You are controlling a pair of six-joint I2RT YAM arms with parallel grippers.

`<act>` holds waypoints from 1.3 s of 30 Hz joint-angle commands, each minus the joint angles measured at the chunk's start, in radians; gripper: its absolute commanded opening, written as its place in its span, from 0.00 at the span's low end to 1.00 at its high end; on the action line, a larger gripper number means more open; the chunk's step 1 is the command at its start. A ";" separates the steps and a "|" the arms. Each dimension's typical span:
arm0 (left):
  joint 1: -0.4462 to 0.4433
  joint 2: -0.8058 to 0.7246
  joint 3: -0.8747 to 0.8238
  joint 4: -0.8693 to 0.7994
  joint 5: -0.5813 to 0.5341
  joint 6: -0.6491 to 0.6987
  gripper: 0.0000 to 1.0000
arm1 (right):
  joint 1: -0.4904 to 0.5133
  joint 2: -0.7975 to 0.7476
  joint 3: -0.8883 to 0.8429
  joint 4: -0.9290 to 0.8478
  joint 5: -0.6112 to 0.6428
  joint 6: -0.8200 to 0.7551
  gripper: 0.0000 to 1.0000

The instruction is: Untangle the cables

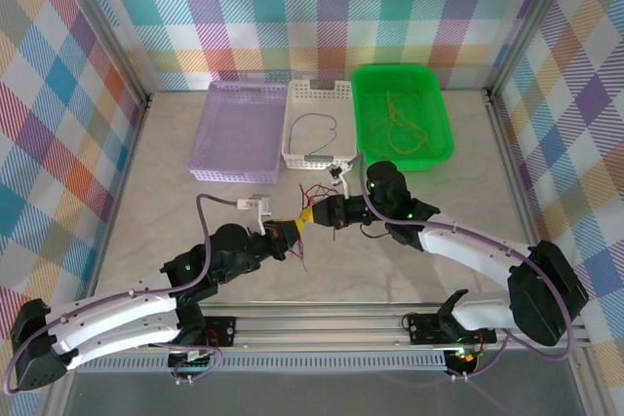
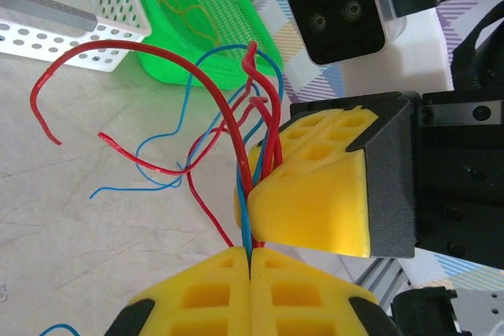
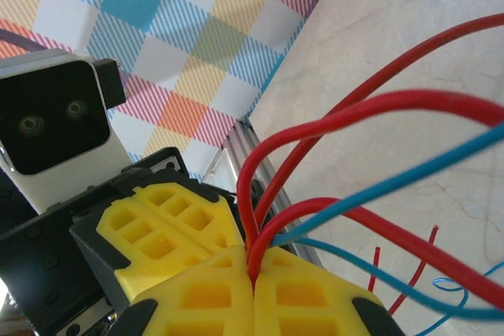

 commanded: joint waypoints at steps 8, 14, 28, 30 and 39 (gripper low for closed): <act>0.008 -0.223 -0.073 -0.111 -0.151 -0.024 0.00 | 0.001 -0.038 -0.027 -0.103 0.029 -0.085 0.00; 0.012 -0.316 -0.075 -0.189 -0.178 -0.025 0.00 | -0.008 -0.073 -0.021 -0.172 0.081 -0.119 0.00; 0.019 -0.547 0.129 -0.708 -0.376 0.052 0.00 | -0.353 -0.200 -0.138 -0.399 0.195 -0.077 0.00; 0.018 -0.556 0.171 -0.754 -0.398 0.071 0.00 | -0.400 -0.208 -0.162 -0.403 0.193 -0.062 0.00; 0.017 -0.510 0.282 -0.830 -0.409 0.115 0.00 | -0.456 -0.168 -0.187 -0.415 0.219 -0.085 0.00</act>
